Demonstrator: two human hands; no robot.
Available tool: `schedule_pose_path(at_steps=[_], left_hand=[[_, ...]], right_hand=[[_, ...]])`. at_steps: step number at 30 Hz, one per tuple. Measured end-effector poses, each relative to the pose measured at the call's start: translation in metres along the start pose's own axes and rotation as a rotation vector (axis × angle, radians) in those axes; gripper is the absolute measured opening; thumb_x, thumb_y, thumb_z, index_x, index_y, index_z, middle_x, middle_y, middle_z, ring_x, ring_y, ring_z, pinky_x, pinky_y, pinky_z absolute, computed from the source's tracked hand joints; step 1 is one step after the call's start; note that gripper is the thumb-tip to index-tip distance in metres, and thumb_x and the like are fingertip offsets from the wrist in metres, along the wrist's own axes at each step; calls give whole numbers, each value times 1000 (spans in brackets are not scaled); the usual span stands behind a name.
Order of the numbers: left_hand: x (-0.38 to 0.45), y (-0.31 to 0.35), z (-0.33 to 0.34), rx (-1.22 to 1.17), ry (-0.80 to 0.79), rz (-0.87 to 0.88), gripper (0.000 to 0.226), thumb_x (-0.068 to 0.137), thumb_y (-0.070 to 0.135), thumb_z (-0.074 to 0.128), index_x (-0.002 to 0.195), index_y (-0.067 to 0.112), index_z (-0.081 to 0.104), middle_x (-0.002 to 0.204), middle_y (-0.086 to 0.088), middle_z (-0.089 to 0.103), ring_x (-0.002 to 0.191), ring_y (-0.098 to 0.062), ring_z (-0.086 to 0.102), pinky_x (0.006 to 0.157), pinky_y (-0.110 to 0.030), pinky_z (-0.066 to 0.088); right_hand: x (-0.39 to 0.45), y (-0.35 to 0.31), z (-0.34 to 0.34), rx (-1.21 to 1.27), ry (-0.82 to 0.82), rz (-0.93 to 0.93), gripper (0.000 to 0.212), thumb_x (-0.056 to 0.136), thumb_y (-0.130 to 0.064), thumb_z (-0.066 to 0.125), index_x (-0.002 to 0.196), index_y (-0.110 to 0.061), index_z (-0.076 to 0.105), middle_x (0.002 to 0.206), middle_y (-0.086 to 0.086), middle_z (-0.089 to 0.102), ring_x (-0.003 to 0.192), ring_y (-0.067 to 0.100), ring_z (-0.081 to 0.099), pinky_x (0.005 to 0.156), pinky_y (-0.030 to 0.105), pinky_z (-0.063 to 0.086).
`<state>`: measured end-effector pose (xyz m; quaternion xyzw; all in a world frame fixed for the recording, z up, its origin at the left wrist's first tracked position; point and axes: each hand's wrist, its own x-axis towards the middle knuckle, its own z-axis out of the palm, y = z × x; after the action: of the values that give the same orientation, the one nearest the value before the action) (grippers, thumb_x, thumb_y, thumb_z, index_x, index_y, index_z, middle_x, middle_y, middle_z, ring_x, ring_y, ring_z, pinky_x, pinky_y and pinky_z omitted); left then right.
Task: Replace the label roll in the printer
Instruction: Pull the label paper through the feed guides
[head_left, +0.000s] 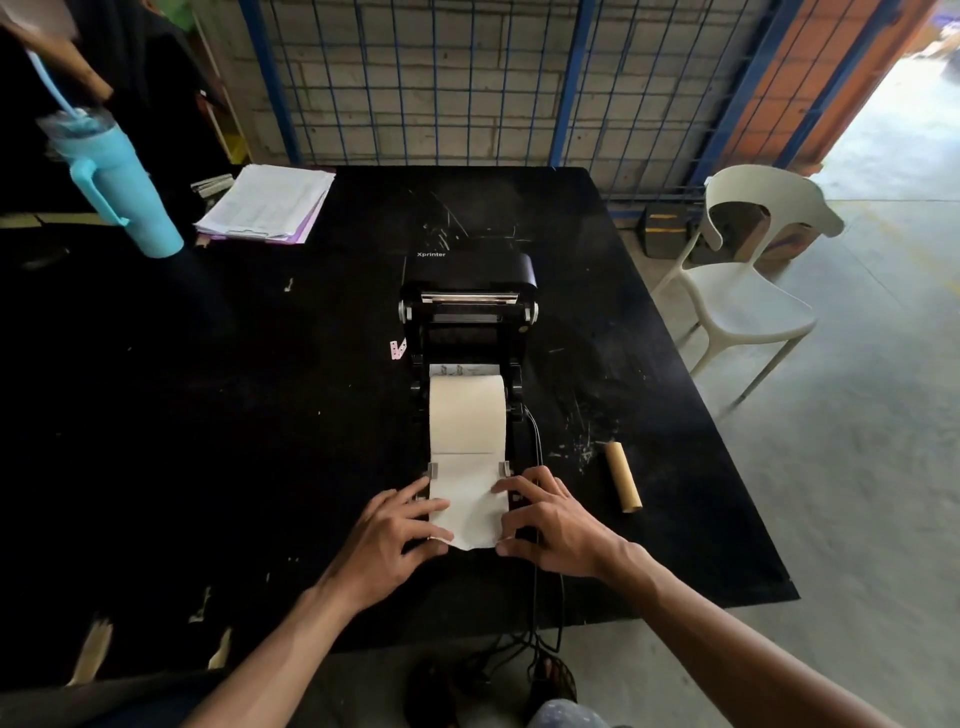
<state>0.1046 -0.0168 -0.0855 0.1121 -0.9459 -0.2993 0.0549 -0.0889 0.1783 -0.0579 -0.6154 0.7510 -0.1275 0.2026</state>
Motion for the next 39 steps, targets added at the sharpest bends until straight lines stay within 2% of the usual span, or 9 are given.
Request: schedule_pose_path(at_steps=[5, 13, 19, 22, 25, 31, 34, 36, 39], left_hand=[[-2, 6, -2, -27, -52, -9, 16, 84, 44, 66, 97, 41, 74, 144, 18, 48, 145, 0, 20, 117, -42, 22], [-4, 13, -10, -29, -111, -12, 16, 81, 45, 68, 96, 45, 74, 144, 20, 46, 142, 4, 21, 118, -38, 18], [-4, 17, -11, 1, -139, -21, 23, 71, 48, 73, 93, 45, 74, 144, 20, 44, 142, 3, 21, 116, -36, 20], [-3, 20, -15, 52, -193, -31, 37, 66, 31, 67, 100, 43, 71, 144, 18, 41, 142, -2, 20, 114, -37, 20], [3, 24, -19, 53, -209, -42, 68, 60, 6, 55, 116, 44, 62, 137, 17, 42, 138, -4, 25, 111, -36, 24], [17, 33, -21, 22, -121, -140, 75, 70, -9, 45, 131, 34, 55, 135, 12, 44, 131, -6, 35, 107, -29, 25], [26, 34, -21, 15, -33, -167, 63, 75, -5, 46, 123, 33, 62, 130, 12, 51, 123, -8, 42, 100, -29, 29], [36, 32, -29, -9, 67, -176, 52, 78, -1, 49, 113, 31, 67, 121, 11, 58, 113, -11, 50, 96, -32, 38], [62, 33, -56, -114, 257, -194, 40, 83, 5, 54, 115, 25, 68, 117, 6, 62, 108, -13, 56, 98, -40, 47]], right_hand=[[-5, -3, 5, 44, -16, 38, 22, 88, -49, 63, 95, -30, 72, 157, -2, 30, 141, 26, 17, 115, 45, 28], [-4, -4, 4, 74, -54, 48, 22, 88, -50, 63, 93, -30, 71, 153, -2, 31, 141, 26, 15, 115, 51, 33], [-7, -1, -2, 100, -98, 32, 31, 81, -62, 67, 86, -31, 71, 152, -7, 30, 141, 21, 13, 112, 41, 25], [-4, 1, -6, 143, -86, 50, 38, 82, -68, 62, 97, -33, 69, 149, -10, 37, 139, 17, 18, 112, 43, 31], [2, 4, -7, 225, -27, 83, 36, 86, -62, 62, 107, -33, 65, 137, -11, 50, 130, 13, 29, 108, 40, 39], [14, 6, -11, 341, 19, 147, 27, 91, -51, 64, 108, -31, 63, 115, -12, 61, 115, 13, 43, 94, 27, 41], [19, 3, -24, 426, 83, 158, 16, 94, -36, 66, 105, -25, 63, 108, -11, 64, 97, 1, 57, 80, 17, 46], [23, 1, -38, 499, 161, 178, 14, 94, -28, 67, 105, -20, 63, 108, -7, 63, 92, 3, 61, 73, 18, 51], [37, 4, -70, 467, 377, 193, 23, 92, -25, 69, 112, -19, 61, 115, -2, 54, 102, 14, 57, 84, 25, 52]])
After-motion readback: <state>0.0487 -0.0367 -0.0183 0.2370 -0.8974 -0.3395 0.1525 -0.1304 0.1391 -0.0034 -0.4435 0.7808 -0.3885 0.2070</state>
